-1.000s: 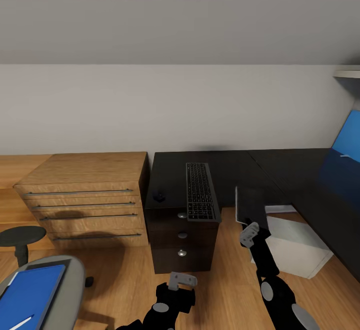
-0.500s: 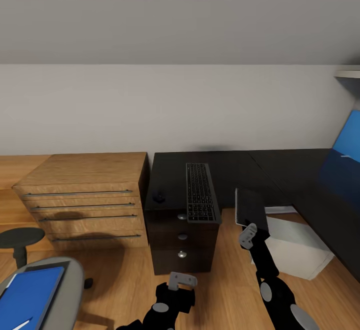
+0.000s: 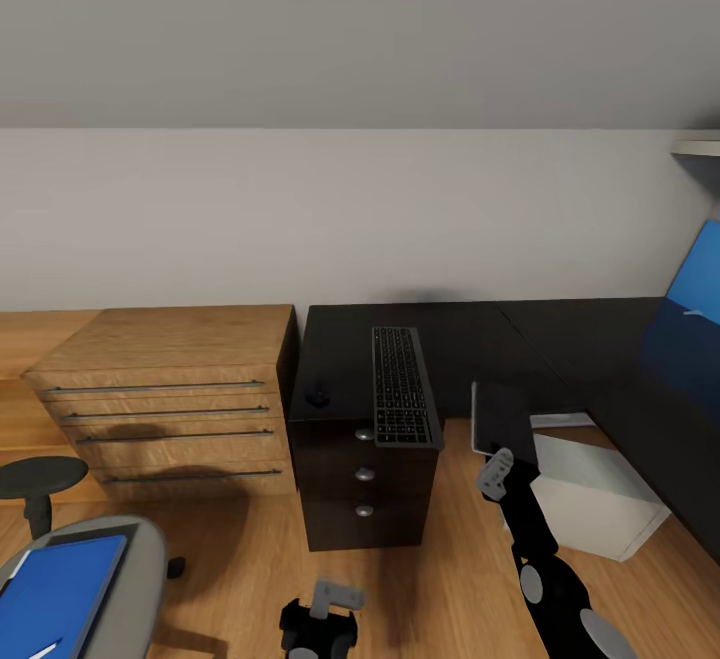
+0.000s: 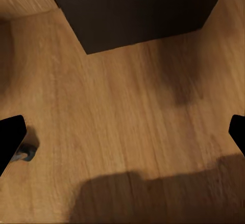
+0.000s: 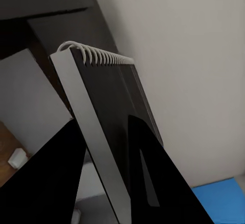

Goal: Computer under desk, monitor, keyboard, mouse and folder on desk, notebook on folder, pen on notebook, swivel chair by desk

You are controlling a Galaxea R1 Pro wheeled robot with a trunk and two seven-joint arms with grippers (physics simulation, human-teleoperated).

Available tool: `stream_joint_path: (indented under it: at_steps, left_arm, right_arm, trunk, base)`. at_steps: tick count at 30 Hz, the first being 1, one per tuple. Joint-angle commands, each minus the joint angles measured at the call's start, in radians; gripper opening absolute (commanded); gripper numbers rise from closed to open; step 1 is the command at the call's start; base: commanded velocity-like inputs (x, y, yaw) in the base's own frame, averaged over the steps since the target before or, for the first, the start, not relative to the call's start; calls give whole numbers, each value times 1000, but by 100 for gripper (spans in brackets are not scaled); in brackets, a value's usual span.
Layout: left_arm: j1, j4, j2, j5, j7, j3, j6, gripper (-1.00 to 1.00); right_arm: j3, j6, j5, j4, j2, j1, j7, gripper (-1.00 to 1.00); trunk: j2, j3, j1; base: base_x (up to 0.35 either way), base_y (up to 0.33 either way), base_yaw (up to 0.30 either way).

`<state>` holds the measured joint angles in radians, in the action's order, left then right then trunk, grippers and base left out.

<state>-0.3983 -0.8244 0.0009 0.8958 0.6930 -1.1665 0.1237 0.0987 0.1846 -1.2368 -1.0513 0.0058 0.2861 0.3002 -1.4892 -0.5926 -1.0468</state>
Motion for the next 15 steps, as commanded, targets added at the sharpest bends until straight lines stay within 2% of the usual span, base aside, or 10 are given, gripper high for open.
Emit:
stream_joint_path:
  at_steps: [1,5,9,11,13,15]
  left_arm:
    - [-1,6,0,5,7,-12,-3,100]
    - [-1,54,1,21,3,-38,-22,100]
    - [-1,107,0,26,-8,-48,-29,100]
    - [-1,148,-1,27,-27,-51,-31,100]
    - [-1,229,-16,29,-92,-53,-34,100]
    - [-1,252,-22,29,-109,-53,-35,100]
  right_arm:
    - [3,3,-9,3,1,1,4,-100]
    - [2,1,-12,16,1,1,4,-100]
    - [2,-2,-19,21,2,1,4,-100]
    - [3,-14,-24,22,2,1,4,-100]
    - [3,-42,-30,23,2,1,5,-100]
    - [3,-46,-30,23,2,1,4,-100]
  trunk:
    - [-1,-1,0]
    - [-1,-1,0]
    - [-1,-1,0]
    - [-1,-1,0]
    - [-1,-1,0]
    - [-1,-1,0]
  base:
    - [0,0,0]
    - [0,0,0]
    - [0,0,0]
    - [31,0,0]
    - [221,0,0]
    - [212,0,0]
